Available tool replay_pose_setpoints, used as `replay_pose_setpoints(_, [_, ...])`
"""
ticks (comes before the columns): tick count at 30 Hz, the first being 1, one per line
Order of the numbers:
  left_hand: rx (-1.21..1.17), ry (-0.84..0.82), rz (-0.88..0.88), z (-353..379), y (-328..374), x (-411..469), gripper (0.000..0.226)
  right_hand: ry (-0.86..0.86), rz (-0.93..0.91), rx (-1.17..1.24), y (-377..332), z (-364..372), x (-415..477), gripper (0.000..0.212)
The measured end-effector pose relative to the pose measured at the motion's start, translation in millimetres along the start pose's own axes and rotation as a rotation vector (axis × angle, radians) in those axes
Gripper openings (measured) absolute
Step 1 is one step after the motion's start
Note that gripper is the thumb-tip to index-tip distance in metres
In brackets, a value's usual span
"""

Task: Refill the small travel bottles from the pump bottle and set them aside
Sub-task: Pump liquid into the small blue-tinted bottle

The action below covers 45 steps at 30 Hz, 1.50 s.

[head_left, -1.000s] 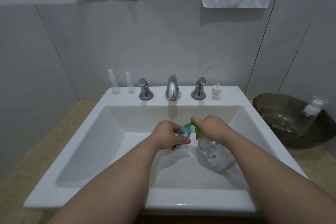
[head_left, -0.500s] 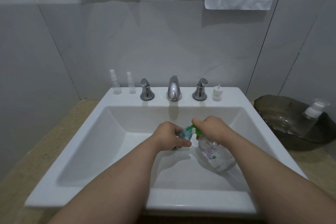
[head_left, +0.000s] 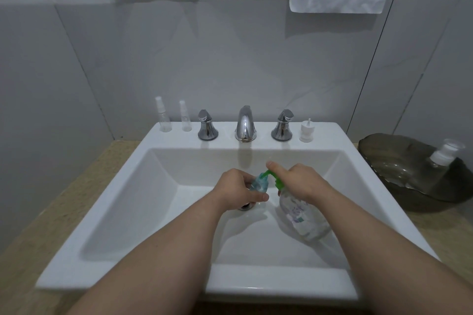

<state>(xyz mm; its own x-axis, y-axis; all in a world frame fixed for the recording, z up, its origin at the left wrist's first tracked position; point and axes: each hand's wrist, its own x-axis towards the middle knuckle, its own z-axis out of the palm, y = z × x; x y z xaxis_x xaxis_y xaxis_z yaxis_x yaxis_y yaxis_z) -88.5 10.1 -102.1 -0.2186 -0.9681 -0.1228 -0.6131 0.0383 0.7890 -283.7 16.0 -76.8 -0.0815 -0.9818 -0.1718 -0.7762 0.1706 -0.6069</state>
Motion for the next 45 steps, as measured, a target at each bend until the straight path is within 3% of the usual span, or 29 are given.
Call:
replay_pose_setpoints(7, [-0.008, -0.002, -0.004, 0.1, -0.5, 0.5, 0.032, 0.026, 0.007, 0.027, -2.7, 0.4, 0.4, 0.072])
replay_pose_setpoints(21, [0.025, -0.008, 0.010, 0.8, 0.0, 0.2, 0.038, 0.014, 0.009, 0.003, -9.5, 1.0, -1.3, 0.073])
replay_pose_setpoints(31, [0.022, -0.050, 0.005, -0.7, 0.1, -0.9, 0.030, 0.010, -0.015, -0.005, -8.0, 0.9, 0.0, 0.061])
replay_pose_setpoints(45, [-0.060, -0.077, -0.046, -0.3, -2.3, 0.6, 0.035, 0.017, 0.017, -0.050, -4.3, 0.0, -3.3, 0.086])
